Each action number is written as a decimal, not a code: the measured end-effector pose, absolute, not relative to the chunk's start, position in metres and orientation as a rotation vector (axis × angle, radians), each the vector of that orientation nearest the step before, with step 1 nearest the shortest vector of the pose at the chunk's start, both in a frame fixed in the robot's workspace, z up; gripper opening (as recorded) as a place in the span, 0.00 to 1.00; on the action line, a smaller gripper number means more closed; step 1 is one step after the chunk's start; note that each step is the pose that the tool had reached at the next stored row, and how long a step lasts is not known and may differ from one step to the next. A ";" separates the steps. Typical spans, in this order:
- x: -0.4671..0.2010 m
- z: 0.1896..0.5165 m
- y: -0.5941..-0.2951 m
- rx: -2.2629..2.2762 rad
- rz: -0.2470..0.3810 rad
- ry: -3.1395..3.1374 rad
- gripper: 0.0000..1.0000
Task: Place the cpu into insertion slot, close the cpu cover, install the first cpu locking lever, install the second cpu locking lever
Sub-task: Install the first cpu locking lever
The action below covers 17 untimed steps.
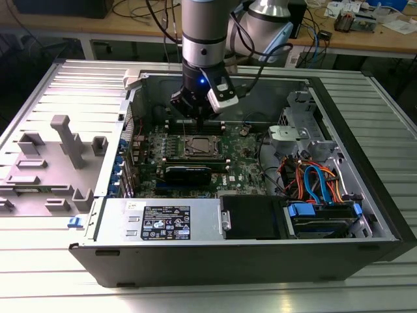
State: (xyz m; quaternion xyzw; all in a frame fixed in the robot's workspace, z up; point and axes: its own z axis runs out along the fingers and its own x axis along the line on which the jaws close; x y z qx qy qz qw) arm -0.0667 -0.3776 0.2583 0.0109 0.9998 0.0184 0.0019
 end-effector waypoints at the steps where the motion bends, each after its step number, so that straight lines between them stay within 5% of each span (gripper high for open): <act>1: -0.067 0.259 -0.378 0.017 0.058 3.137 0.11; 17: -0.067 0.262 -0.377 -0.103 0.058 3.137 0.11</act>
